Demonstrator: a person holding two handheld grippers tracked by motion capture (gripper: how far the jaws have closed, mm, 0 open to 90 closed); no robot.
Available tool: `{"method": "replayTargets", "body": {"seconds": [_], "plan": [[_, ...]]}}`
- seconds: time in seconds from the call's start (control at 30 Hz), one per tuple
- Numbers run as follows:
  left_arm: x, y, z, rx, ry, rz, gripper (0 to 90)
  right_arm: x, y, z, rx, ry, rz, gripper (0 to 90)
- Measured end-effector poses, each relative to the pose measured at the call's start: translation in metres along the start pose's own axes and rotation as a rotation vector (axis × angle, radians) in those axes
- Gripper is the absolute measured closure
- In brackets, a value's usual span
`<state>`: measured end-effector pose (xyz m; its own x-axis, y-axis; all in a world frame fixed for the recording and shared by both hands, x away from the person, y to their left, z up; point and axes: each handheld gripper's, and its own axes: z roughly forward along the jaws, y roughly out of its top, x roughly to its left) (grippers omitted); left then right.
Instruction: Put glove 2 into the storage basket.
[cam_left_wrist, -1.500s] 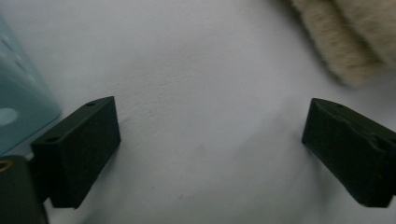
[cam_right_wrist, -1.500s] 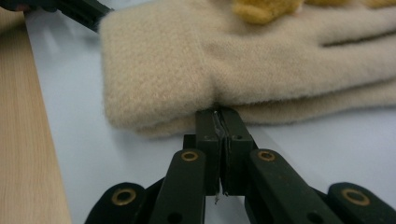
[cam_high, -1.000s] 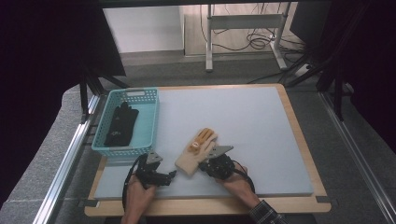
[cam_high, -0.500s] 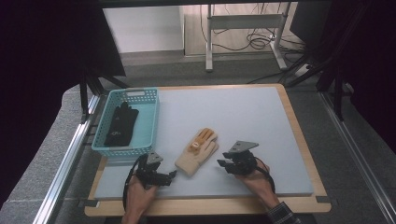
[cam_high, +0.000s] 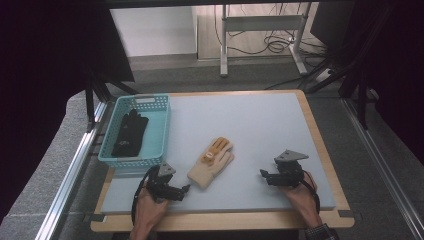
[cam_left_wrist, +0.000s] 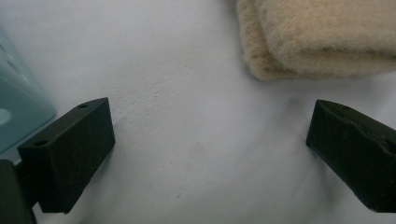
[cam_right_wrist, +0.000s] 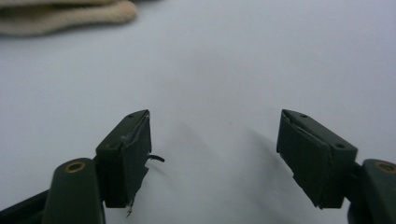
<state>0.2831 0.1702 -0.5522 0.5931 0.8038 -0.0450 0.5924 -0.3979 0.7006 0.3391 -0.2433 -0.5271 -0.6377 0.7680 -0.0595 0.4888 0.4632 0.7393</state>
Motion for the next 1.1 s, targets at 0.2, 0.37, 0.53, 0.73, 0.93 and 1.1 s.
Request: {"method": "replayTargets", "body": {"seconds": [0.2, 0.37, 0.53, 0.73, 0.93, 1.1], "plan": [[0.000, 0.000, 0.000, 0.002, 0.000, -0.001, 1.5, -0.004, -0.003, 0.003, 0.018, -0.018, 0.022, 17.1], [0.000, 0.000, -0.001, -0.001, 0.001, 0.002, 3.0, -0.005, -0.004, 0.004, 0.020, -0.025, 0.031, 15.7], [-0.004, 0.004, -0.009, -0.016, -0.026, 0.012, 5.4, -0.005, -0.004, 0.004, 0.019, -0.025, 0.031, 15.7], [-0.018, 0.019, -0.016, -0.038, -0.086, 0.017, 4.6, -0.005, -0.004, 0.004, 0.018, -0.026, 0.031, 15.7], [-0.035, 0.050, -0.013, -0.041, -0.098, 0.039, 4.4, -0.005, -0.004, 0.004, 0.017, -0.026, 0.031, 15.7], [-0.042, 0.078, 0.002, -0.016, -0.096, 0.030, 4.5, -0.005, -0.004, 0.004, 0.017, -0.026, 0.032, 15.7]]}}
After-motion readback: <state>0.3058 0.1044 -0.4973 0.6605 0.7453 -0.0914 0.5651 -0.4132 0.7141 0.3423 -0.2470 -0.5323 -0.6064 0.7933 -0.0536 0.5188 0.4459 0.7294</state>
